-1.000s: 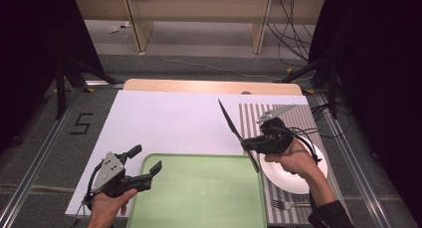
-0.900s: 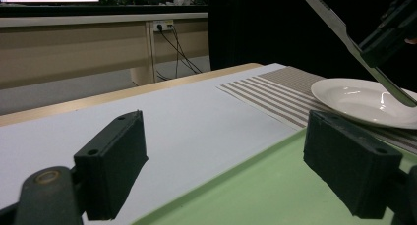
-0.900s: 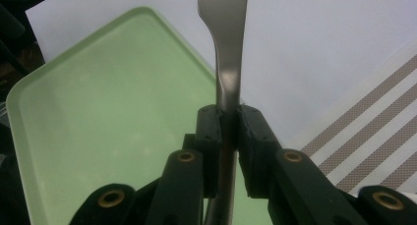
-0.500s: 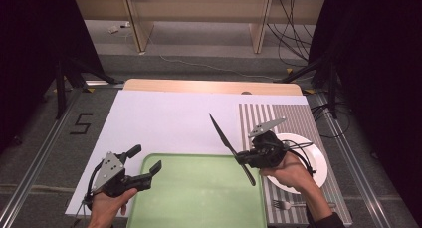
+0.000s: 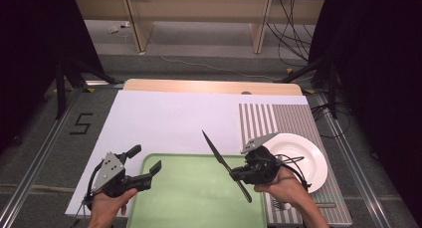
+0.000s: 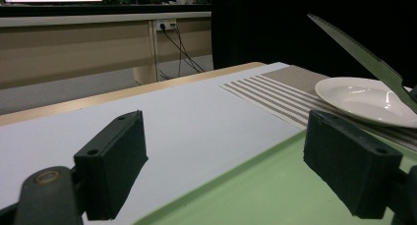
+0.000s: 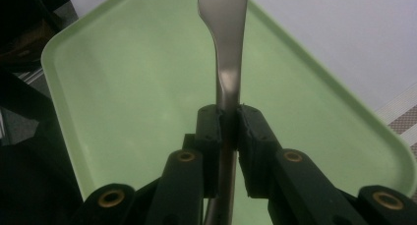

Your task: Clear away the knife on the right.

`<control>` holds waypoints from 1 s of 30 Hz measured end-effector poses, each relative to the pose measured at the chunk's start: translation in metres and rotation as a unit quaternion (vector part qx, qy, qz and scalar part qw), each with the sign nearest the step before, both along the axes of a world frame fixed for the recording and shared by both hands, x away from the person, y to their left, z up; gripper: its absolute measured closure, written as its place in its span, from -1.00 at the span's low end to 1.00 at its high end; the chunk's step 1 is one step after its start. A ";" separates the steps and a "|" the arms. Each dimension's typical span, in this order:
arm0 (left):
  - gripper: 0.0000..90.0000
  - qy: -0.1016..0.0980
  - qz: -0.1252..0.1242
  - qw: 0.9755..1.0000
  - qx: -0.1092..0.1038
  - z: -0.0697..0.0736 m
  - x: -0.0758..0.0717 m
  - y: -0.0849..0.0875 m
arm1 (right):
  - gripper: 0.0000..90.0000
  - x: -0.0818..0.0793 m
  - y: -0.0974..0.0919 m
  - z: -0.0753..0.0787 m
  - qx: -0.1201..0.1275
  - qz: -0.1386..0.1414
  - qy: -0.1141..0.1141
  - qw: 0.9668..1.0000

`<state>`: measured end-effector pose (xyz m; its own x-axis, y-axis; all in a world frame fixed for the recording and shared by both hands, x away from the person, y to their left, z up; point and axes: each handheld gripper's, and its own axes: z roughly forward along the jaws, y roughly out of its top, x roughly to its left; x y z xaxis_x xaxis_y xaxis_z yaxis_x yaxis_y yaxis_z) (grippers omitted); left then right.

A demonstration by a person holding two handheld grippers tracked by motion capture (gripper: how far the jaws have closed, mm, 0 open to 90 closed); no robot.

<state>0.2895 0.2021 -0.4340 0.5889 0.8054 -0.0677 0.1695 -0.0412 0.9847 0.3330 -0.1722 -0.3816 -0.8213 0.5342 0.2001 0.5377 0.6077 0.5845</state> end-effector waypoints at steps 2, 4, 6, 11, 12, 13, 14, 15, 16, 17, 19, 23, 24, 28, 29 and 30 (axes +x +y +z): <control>-0.64 -0.001 0.000 1.000 0.000 0.000 0.000 0.000 | 0.79 -0.004 0.002 -0.003 0.002 0.001 0.003 1.000; -0.64 -0.001 0.000 1.000 0.001 0.000 0.000 0.000 | 0.79 -0.008 0.003 -0.005 0.005 0.006 0.009 1.000; -0.64 -0.001 -0.001 1.000 0.002 0.001 -0.001 0.000 | 0.79 -0.011 0.004 -0.008 0.004 0.008 0.012 1.000; -0.64 -0.002 0.000 1.000 0.001 0.001 -0.001 0.000 | 0.79 -0.017 0.007 -0.011 0.008 0.008 0.017 1.000; -0.64 -0.002 0.000 1.000 0.001 0.001 -0.001 0.000 | 0.79 -0.019 0.007 -0.012 0.008 0.007 0.016 1.000; -0.64 -0.002 0.000 1.000 0.001 0.001 -0.001 0.000 | 0.79 -0.020 0.007 -0.013 0.007 0.009 0.019 1.000; -0.64 -0.002 0.000 1.000 0.001 0.001 -0.001 0.000 | 0.79 -0.021 0.007 -0.015 0.007 0.009 0.022 1.000; -0.64 -0.002 0.000 1.000 0.001 0.001 -0.001 0.000 | 0.79 -0.023 0.006 -0.017 0.007 0.007 0.025 1.000; -0.64 -0.002 0.000 1.000 0.001 0.001 -0.001 0.000 | 0.79 -0.024 0.006 -0.019 0.007 0.006 0.026 1.000; -0.64 -0.002 0.000 1.000 0.001 0.001 -0.001 0.000 | 0.79 -0.025 0.006 -0.020 0.006 0.005 0.028 1.000; -0.64 -0.006 -0.003 1.000 -0.004 0.000 0.000 0.000 | 0.79 -0.028 0.006 -0.023 0.005 0.008 0.033 0.999; -0.64 -0.002 0.000 1.000 0.000 0.001 -0.001 0.000 | 0.79 -0.032 0.006 -0.028 -0.002 0.004 0.038 0.999; -0.64 -0.002 0.000 1.000 0.001 0.001 -0.001 0.000 | 0.79 -0.032 0.007 -0.029 -0.005 0.002 0.040 0.999; -0.64 -0.002 0.001 1.000 0.003 0.001 -0.001 0.000 | 0.79 -0.037 0.006 -0.033 -0.020 -0.012 0.054 0.998; -0.64 -0.001 0.001 1.000 0.003 0.001 -0.001 0.000 | 0.79 -0.038 0.006 -0.035 -0.020 -0.013 0.058 0.998; -0.64 -0.001 0.002 1.000 0.003 0.001 -0.001 0.000 | 0.79 -0.038 0.005 -0.037 -0.021 -0.013 0.059 0.998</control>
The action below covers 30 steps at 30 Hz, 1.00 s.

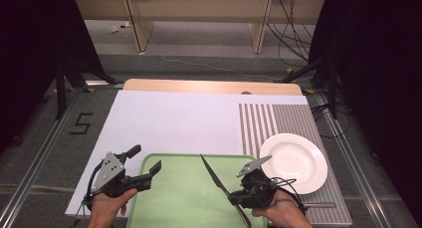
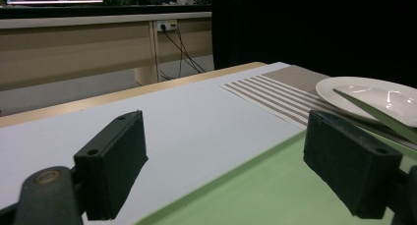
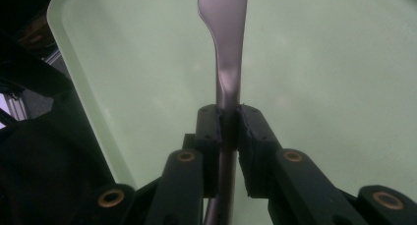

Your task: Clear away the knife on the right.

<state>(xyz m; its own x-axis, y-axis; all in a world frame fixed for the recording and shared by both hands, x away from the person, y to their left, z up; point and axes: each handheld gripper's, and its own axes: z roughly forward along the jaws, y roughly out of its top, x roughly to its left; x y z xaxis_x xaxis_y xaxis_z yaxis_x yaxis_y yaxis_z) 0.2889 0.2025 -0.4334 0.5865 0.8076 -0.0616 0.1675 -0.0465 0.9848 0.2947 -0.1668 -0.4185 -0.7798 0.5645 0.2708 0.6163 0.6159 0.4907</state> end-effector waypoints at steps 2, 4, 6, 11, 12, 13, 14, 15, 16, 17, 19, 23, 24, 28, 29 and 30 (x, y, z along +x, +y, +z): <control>-0.64 -0.001 0.001 1.000 0.000 0.000 0.000 0.000 | 0.79 -0.002 -0.001 -0.004 -0.008 -0.005 0.005 1.000; -0.64 0.000 0.001 1.000 0.000 0.000 0.000 0.000 | 0.79 -0.003 -0.001 -0.008 -0.017 -0.007 0.007 1.000; -0.64 -0.001 0.000 1.000 0.000 0.000 0.000 0.000 | 0.79 -0.003 -0.002 -0.010 -0.023 -0.008 0.011 1.000; -0.64 -0.004 0.002 1.000 0.006 0.000 0.000 0.001 | 0.79 -0.001 -0.002 -0.017 -0.044 -0.016 0.019 0.999; -0.64 -0.004 0.003 1.000 0.006 0.000 0.000 0.001 | 0.79 -0.002 -0.002 -0.018 -0.048 -0.016 0.018 0.999; -0.64 -0.003 0.004 1.000 0.006 -0.001 0.000 0.001 | 0.79 -0.002 -0.002 -0.019 -0.053 -0.017 0.015 0.998; -0.64 -0.003 0.004 1.000 0.007 -0.001 0.000 0.001 | 0.79 -0.002 -0.001 -0.020 -0.058 -0.018 0.012 0.998; -0.64 -0.003 0.004 1.000 0.007 -0.001 0.000 0.001 | 0.79 -0.002 -0.001 -0.020 -0.061 -0.019 0.016 0.998; -0.64 -0.003 0.004 1.000 0.007 -0.001 0.000 0.001 | 0.79 -0.002 0.000 -0.021 -0.062 -0.018 0.017 0.998; -0.64 -0.002 0.003 1.000 0.006 -0.001 0.000 0.001 | 0.79 -0.001 0.001 -0.022 -0.064 -0.017 0.016 0.998; -0.64 0.000 0.000 1.000 0.002 -0.001 0.000 0.002 | 0.79 -0.001 0.002 -0.024 -0.067 -0.014 0.019 0.997; -0.65 0.001 0.002 1.000 -0.001 -0.001 0.001 0.003 | 0.78 -0.001 0.005 -0.028 -0.084 -0.014 0.024 0.996; -0.65 0.002 0.003 1.000 0.001 -0.002 0.001 0.003 | 0.78 -0.001 0.006 -0.029 -0.089 -0.014 0.028 0.996; -0.65 0.002 0.001 1.000 -0.001 -0.003 0.002 0.002 | 0.78 -0.002 0.009 -0.032 -0.101 -0.007 0.030 0.994; -0.65 0.004 0.002 1.000 0.002 -0.002 0.001 0.002 | 0.78 -0.002 0.011 -0.034 -0.107 -0.006 0.027 0.994; -0.65 0.004 0.002 1.000 0.002 -0.002 0.001 0.002 | 0.78 -0.002 0.011 -0.034 -0.107 -0.006 0.027 0.994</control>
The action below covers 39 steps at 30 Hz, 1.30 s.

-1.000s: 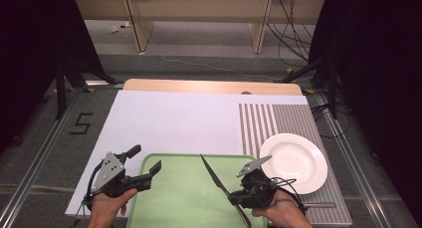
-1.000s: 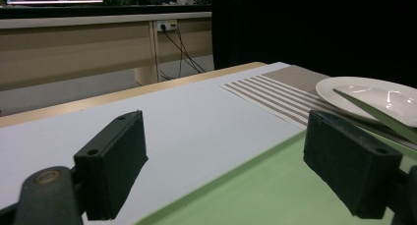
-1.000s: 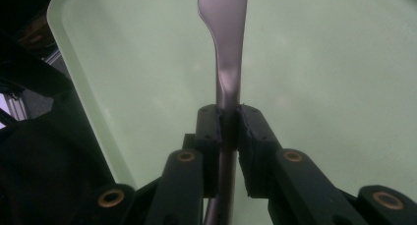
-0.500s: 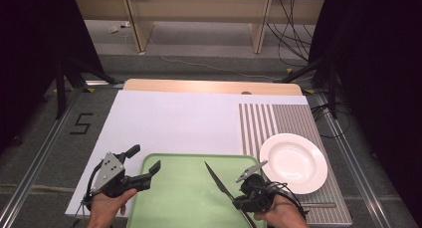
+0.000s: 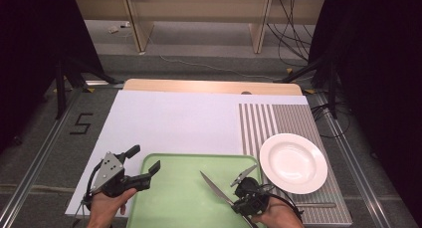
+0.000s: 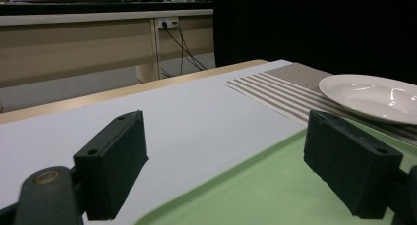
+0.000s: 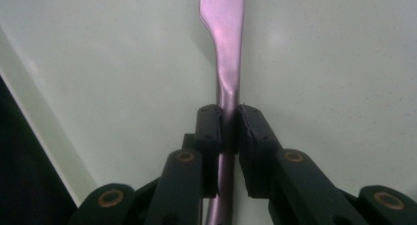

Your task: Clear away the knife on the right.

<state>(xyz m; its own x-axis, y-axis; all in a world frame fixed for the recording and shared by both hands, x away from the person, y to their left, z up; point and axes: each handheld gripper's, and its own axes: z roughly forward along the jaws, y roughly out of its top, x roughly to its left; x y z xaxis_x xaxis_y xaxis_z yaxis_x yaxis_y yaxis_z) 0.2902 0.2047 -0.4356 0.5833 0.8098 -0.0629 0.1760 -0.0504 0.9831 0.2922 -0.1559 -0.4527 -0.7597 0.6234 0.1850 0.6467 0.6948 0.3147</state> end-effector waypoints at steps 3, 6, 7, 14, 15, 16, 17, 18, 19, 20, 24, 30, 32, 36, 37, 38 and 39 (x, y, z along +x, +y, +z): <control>-0.65 0.001 0.000 1.000 0.000 0.000 0.000 0.000 | 0.78 0.000 0.002 -0.003 -0.014 0.001 -0.002 1.000; -0.65 0.001 0.000 1.000 0.000 0.000 0.000 0.000 | 0.78 -0.001 0.003 -0.003 -0.016 0.001 -0.006 1.000; -0.65 0.001 0.000 1.000 0.000 0.000 0.000 0.000 | 0.76 -0.001 0.003 -0.003 -0.015 0.002 -0.002 1.000; -0.65 0.000 0.000 1.000 0.000 0.000 0.000 0.000 | 0.29 0.000 0.000 0.008 0.025 -0.007 -0.025 0.999; -0.65 0.000 -0.001 1.000 -0.001 0.000 0.000 -0.001 | 0.26 -0.001 0.001 0.011 0.042 0.002 -0.039 0.998; -0.65 0.000 -0.001 1.000 -0.001 0.000 0.000 -0.001 | 0.26 -0.001 0.001 0.011 0.042 0.002 -0.039 0.998; -0.65 0.000 -0.001 1.000 0.000 0.000 0.000 -0.001 | 0.26 -0.002 0.002 0.011 0.046 0.006 -0.048 0.998; -0.65 0.000 -0.002 1.000 0.001 0.000 0.000 -0.001 | 0.28 -0.003 0.004 0.011 0.047 0.006 -0.053 0.997; -0.65 0.000 -0.002 1.000 0.001 0.000 0.000 -0.001 | 0.37 -0.006 0.009 0.010 0.049 0.024 -0.068 0.996; -0.65 0.000 -0.002 1.000 0.001 0.000 0.000 -0.001 | 0.37 -0.006 0.009 0.010 0.049 0.024 -0.068 0.996; -0.65 -0.001 0.000 1.000 0.000 0.000 0.000 0.000 | 0.73 -0.008 0.016 0.008 0.048 0.042 -0.088 0.994; -0.65 -0.001 -0.001 1.000 0.000 0.000 0.000 -0.001 | 0.97 -0.006 0.023 0.001 0.033 0.056 -0.096 0.993; -0.65 -0.001 0.000 1.000 0.000 0.001 0.000 0.000 | 1.00 -0.006 0.026 -0.001 0.024 0.060 -0.103 0.993; -0.65 -0.003 -0.001 1.000 -0.003 0.000 0.000 -0.001 | 1.00 -0.007 0.031 -0.005 0.011 0.068 -0.109 0.992; -0.65 -0.001 0.000 1.000 0.000 0.001 0.000 0.000 | 1.00 -0.007 0.033 -0.007 -0.001 0.071 -0.115 0.991; -0.65 -0.002 -0.001 1.000 -0.002 0.000 0.000 -0.001 | 1.00 -0.007 0.033 -0.007 -0.001 0.071 -0.115 0.991; -0.65 -0.003 -0.002 1.000 -0.004 0.000 0.000 -0.001 | 1.00 -0.006 0.033 -0.007 0.001 0.072 -0.115 0.991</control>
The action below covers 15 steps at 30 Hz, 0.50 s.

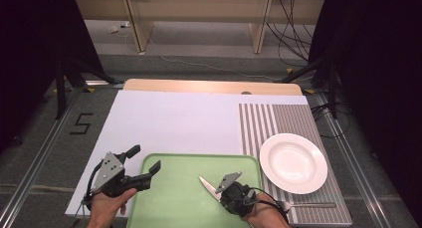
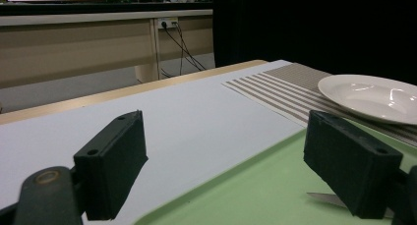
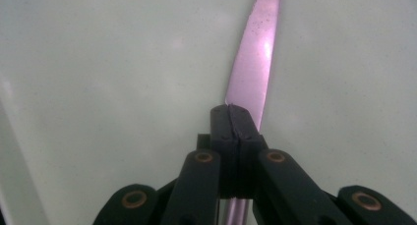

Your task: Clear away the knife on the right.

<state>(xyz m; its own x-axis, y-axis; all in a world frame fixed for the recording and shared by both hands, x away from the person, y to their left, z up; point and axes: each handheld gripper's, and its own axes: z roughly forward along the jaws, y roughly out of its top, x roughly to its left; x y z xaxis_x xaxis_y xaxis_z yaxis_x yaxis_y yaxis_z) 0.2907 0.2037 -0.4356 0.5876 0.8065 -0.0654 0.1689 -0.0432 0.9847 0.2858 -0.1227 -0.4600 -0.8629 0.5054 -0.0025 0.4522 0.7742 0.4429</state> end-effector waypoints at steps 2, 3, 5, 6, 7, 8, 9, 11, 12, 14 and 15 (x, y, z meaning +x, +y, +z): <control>-0.65 0.003 0.002 1.000 0.004 0.000 -0.001 0.000 | 1.00 0.000 0.000 0.001 -0.004 -0.005 -0.008 1.000; -0.65 0.003 0.003 1.000 0.003 0.000 0.000 0.001 | 1.00 0.000 -0.001 0.002 -0.006 -0.005 -0.010 1.000; -0.65 0.003 0.004 1.000 0.002 0.000 0.000 0.001 | 1.00 0.002 -0.003 0.003 -0.012 -0.006 -0.011 1.000; -0.65 0.002 0.003 1.000 0.001 0.000 0.000 0.001 | 1.00 0.002 -0.004 0.003 -0.008 -0.010 -0.015 1.000; -0.65 0.003 0.003 1.000 0.003 0.001 -0.001 0.001 | 1.00 0.004 -0.007 0.003 -0.009 -0.015 -0.018 1.000; -0.65 0.003 0.003 1.000 0.002 0.001 -0.001 0.001 | 1.00 0.004 -0.008 0.004 -0.013 -0.017 -0.015 1.000; -0.65 0.003 0.003 1.000 0.002 0.001 -0.001 0.001 | 1.00 0.004 -0.008 0.004 -0.013 -0.017 -0.015 1.000; -0.65 0.003 0.003 1.000 0.002 0.001 -0.001 0.001 | 1.00 0.006 -0.012 0.004 -0.021 -0.029 -0.020 0.999; -0.65 0.003 0.003 1.000 0.002 0.001 -0.001 0.001 | 1.00 0.006 -0.013 0.002 -0.031 -0.034 -0.025 0.999; -0.65 0.003 0.003 1.000 0.002 0.001 -0.001 0.001 | 1.00 0.007 -0.014 0.000 -0.040 -0.034 -0.024 0.998; -0.65 0.002 0.003 1.000 0.001 0.001 -0.001 0.001 | 1.00 0.006 -0.016 0.000 -0.036 -0.035 -0.020 0.999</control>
